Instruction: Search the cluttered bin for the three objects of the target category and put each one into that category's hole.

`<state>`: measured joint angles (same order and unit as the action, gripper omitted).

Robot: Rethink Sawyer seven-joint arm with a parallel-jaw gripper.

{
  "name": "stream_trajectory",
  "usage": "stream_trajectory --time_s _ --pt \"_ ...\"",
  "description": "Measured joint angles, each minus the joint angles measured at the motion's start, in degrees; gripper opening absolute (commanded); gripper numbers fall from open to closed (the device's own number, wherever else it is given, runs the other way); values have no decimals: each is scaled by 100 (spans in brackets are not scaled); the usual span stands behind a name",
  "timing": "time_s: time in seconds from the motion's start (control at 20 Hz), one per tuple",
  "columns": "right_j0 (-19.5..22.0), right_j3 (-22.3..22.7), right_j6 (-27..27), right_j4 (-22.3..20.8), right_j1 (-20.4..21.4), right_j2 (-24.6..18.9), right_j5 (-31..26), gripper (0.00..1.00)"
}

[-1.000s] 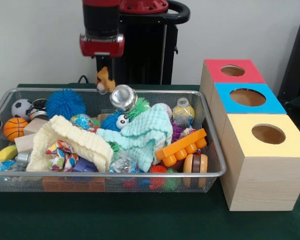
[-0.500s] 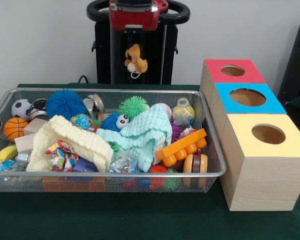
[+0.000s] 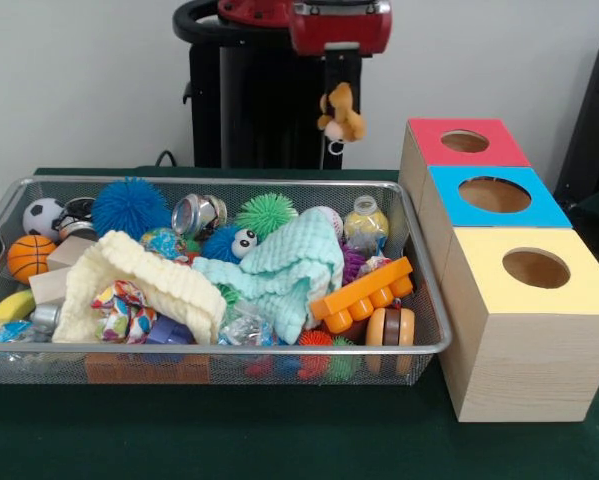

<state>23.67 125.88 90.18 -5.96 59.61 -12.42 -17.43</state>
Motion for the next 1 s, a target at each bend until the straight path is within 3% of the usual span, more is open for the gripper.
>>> stream_trajectory --time_s 0.15,0.4,0.65,1.0 --pt "-263 5 38 272 -64 7 33 0" --pt "-1249 -45 355 808 -90 255 34 0" --pt "-1841 -166 671 1042 -90 469 24 0" --pt "-2284 -538 1014 1208 -180 820 -125 0"
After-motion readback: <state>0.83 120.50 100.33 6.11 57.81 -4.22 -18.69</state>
